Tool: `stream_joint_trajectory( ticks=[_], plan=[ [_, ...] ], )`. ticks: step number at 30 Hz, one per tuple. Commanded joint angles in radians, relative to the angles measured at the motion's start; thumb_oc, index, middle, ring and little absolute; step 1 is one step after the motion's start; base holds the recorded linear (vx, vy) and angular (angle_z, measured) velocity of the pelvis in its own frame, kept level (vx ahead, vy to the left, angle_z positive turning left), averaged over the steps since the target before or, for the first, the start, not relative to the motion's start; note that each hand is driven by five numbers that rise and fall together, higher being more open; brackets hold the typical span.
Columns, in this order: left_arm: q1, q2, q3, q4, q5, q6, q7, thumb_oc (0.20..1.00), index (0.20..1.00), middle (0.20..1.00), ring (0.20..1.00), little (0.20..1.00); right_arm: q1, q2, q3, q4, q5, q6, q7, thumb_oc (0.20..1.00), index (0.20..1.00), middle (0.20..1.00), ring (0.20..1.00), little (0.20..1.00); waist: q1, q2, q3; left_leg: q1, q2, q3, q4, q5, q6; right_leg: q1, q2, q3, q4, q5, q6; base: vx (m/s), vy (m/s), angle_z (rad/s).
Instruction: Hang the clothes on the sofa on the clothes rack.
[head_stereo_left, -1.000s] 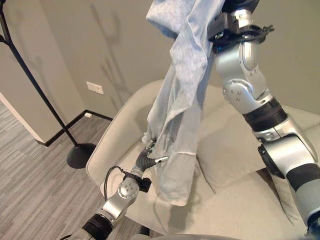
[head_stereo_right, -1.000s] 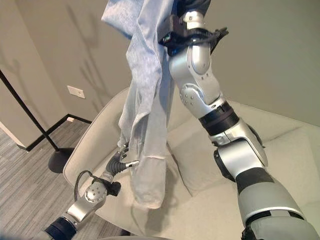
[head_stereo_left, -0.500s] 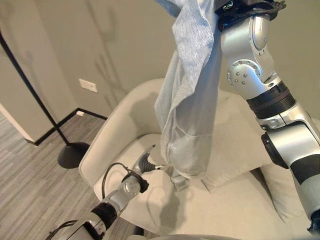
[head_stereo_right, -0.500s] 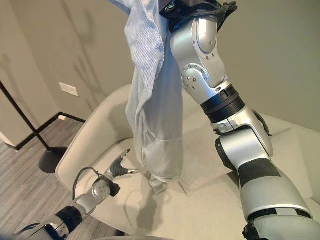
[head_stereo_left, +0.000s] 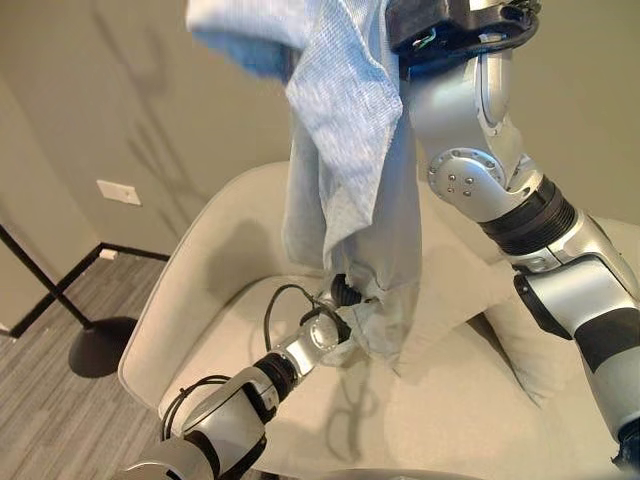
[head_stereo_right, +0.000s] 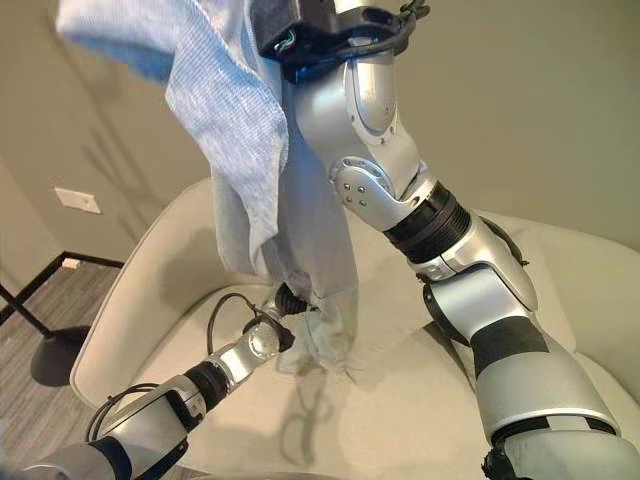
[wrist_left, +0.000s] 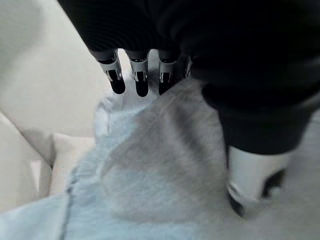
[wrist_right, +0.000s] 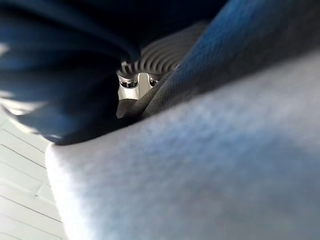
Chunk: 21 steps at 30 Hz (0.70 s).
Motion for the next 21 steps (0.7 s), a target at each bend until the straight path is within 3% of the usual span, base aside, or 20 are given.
stream_joint_trajectory(
  ticks=[1,7,10,11,13,16,19,21],
  plan=[
    [-0.126,-0.058,0.016,0.111,-0.085,-0.038,0.017,0.2,0.2,0.2,0.2,0.2,-0.106,0.001,-0.005,0.087,0.003,-0.037,-0.014,0.2,0.2,0.2,0.2,0.2,0.024,-0.003,-0.051,0.01,0.032,-0.098,0.0,-0.088,-0.022,-0.039,-0.023,-0.01,0.005,0.032,0.013,0.0,-0.01,-0.1],
    [-0.11,-0.032,0.051,0.074,-0.116,-0.032,0.053,0.2,0.2,0.2,0.2,0.2,-0.074,-0.028,-0.01,0.068,-0.004,-0.029,-0.027,0.2,0.2,0.2,0.2,0.2,0.027,0.002,-0.051,0.014,0.032,-0.099,0.0,-0.088,-0.022,-0.036,-0.023,-0.013,0.006,0.031,0.012,0.0,-0.009,-0.09],
    [-0.01,0.063,0.137,-0.09,-0.097,-0.046,0.122,0.2,0.2,0.2,0.2,0.2,0.02,-0.147,-0.056,-0.013,-0.03,-0.031,-0.039,0.2,0.2,0.2,0.2,0.2,0.051,0.007,-0.041,0.009,0.029,-0.11,0.0,-0.082,-0.021,-0.031,-0.023,-0.028,0.007,0.027,0.01,-0.01,-0.023,0.02],
    [-0.007,0.065,0.136,-0.093,-0.097,-0.044,0.122,0.2,0.2,0.2,0.2,0.2,0.023,-0.147,-0.057,-0.016,-0.032,-0.031,-0.041,0.2,0.2,0.2,0.2,0.2,0.051,0.007,-0.042,0.009,0.029,-0.11,0.0,-0.082,-0.021,-0.031,-0.023,-0.028,0.007,0.027,0.01,0.0,-0.035,0.08],
    [0.096,0.153,0.22,-0.237,-0.056,-0.046,0.156,0.2,0.2,0.2,0.2,0.2,0.119,-0.236,-0.096,-0.101,-0.07,-0.024,-0.032,0.2,0.2,0.2,0.2,0.2,0.071,0.011,-0.035,0.005,0.028,-0.121,0.0,-0.076,-0.022,-0.024,-0.021,-0.04,0.008,0.024,0.008,-0.01,-0.034,0.15],
    [0.167,0.216,0.281,-0.327,-0.005,-0.051,0.168,0.2,0.2,0.2,0.2,0.2,0.194,-0.287,-0.124,-0.163,-0.105,-0.008,-0.005,0.2,0.2,0.2,0.2,0.2,0.082,0.017,-0.027,0.002,0.029,-0.125,0.0,-0.072,-0.022,-0.022,-0.021,-0.049,0.008,0.023,0.007,-0.01,-0.026,0.16],
    [0.349,0.334,0.439,-0.491,0.101,-0.054,0.161,0.2,0.2,0.2,0.2,0.2,0.428,-0.331,-0.206,-0.296,-0.17,0.026,0.066,0.2,0.2,0.2,0.2,0.2,0.107,0.031,-0.015,-0.008,0.033,-0.137,0.0,-0.059,-0.028,-0.019,-0.014,-0.067,0.006,0.019,0.003,-0.02,-0.051,0.06],
    [0.399,0.36,0.478,-0.52,0.135,-0.056,0.158,0.2,0.2,0.2,0.2,0.2,0.5,-0.325,-0.236,-0.33,-0.187,0.028,0.084,0.2,0.2,0.2,0.2,0.2,0.114,0.036,-0.01,-0.015,0.035,-0.143,0.0,-0.053,-0.03,-0.02,-0.011,-0.072,0.005,0.017,0.002,-0.02,-0.044,0.25]
  ],
)
